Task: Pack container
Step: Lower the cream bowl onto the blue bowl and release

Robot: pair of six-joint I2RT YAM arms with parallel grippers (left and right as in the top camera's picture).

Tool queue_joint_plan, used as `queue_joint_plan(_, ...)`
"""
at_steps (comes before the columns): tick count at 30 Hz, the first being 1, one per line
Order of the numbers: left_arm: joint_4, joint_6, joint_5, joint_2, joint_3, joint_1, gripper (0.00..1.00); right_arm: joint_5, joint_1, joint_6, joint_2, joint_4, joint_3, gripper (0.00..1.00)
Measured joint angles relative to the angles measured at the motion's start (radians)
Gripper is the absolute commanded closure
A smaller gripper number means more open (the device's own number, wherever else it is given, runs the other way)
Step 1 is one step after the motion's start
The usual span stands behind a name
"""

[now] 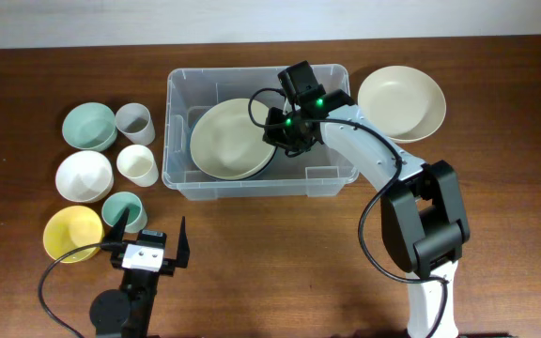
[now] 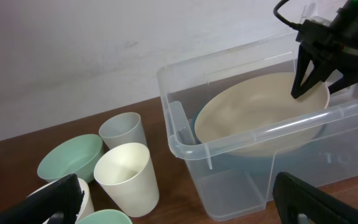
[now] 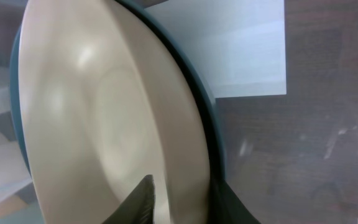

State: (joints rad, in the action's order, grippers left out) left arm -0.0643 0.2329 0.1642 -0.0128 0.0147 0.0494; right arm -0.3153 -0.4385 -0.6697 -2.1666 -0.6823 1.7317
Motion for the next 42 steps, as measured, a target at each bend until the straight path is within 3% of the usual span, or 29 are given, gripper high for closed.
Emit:
queue_joint_plan(2,0.0,0.0,0.0,0.0,0.0,0.0,0.0,-0.001,0.0,-0.001,0.0,0.0,0.0,0.74)
queue_joint_plan(6,0.0,0.0,0.0,0.0,0.0,0.0,0.0,0.003,0.0,-0.006,0.0,-0.008,0.0,0.94)
queue_joint_plan(17,0.0,0.0,0.0,0.0,0.0,0.0,0.0,0.012,-0.001,-0.003,-0.001,-0.02,0.0,0.96)
queue_joint_plan(21,0.0,0.0,0.0,0.0,0.0,0.0,0.0,0.012,-0.001,-0.003,-0.001,-0.021,0.0,0.91)
queue_joint_plan(23,0.0,0.0,0.0,0.0,0.0,0.0,0.0,0.012,-0.001,-0.003,-0.001,-0.026,0.0,0.82)
queue_joint_plan(30,0.0,0.0,0.0,0.0,0.0,0.0,0.0,0.003,-0.001,-0.002,-0.001,-0.027,0.0,0.75)
queue_joint_plan(36,0.0,0.0,0.0,0.0,0.0,0.0,0.0,0.0,-0.001,-0.003,-0.001,-0.027,0.0,0.76)
queue_joint_plan(40,0.0,0.0,0.0,0.0,0.0,0.0,0.0,0.001,-0.001,-0.004,-0.001,-0.029,0.0,0.92)
queue_joint_plan(42,0.0,0.0,0.0,0.0,0.0,0.0,0.0,0.004,-0.001,-0.006,-0.001,-0.029,0.0,0.95)
